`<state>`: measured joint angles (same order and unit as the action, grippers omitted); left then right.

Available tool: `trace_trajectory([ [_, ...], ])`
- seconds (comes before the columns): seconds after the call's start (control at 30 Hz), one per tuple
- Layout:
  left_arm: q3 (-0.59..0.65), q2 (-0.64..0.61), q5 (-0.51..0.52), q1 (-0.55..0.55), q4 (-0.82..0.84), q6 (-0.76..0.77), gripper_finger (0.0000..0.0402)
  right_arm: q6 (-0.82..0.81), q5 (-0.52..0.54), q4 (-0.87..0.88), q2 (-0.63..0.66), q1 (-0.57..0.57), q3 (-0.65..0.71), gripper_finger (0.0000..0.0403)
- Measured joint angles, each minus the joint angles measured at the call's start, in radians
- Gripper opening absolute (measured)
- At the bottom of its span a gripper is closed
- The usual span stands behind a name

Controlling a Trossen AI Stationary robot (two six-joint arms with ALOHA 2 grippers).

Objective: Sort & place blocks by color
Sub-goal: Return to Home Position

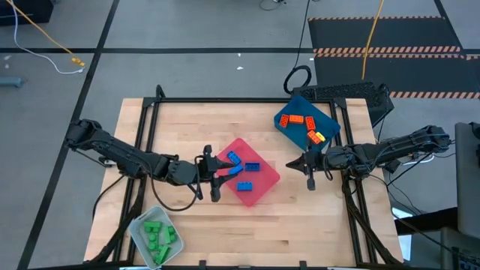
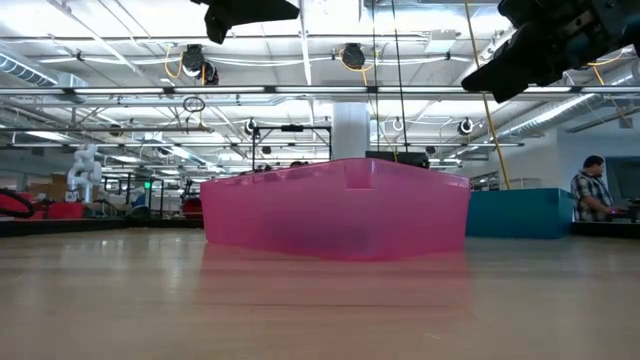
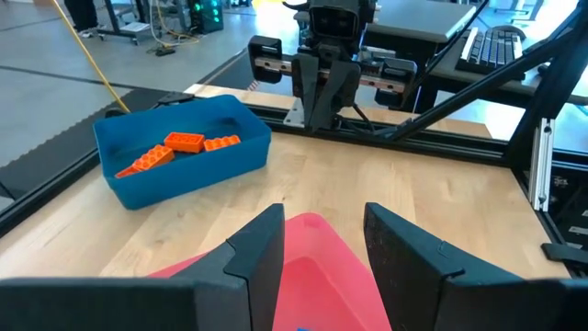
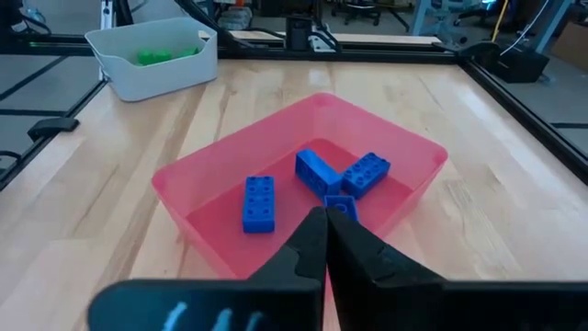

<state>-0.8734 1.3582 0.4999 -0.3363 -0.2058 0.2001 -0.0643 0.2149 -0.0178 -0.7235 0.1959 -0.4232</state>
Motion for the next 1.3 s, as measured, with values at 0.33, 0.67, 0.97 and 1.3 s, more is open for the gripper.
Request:
trace_trajectory([
  [0.33,0.0,0.0,0.0,-0.001,0.0,0.004,0.0152,-0.002,0.001,0.008,0.012,0.0,0.0,0.0],
  [0.67,0.0,0.0,0.0,-0.019,0.003,0.007,0.0152,-0.101,-0.001,0.165,0.166,0.009,0.059,0.0],
  [0.97,0.0,0.0,0.0,-0.019,0.004,0.012,0.0152,-0.163,0.035,0.167,0.355,0.016,0.228,0.0],
  [1.3,0.0,-0.001,0.0,-0.019,0.008,0.012,0.0152,-0.003,0.111,0.089,0.492,0.015,0.319,0.0],
])
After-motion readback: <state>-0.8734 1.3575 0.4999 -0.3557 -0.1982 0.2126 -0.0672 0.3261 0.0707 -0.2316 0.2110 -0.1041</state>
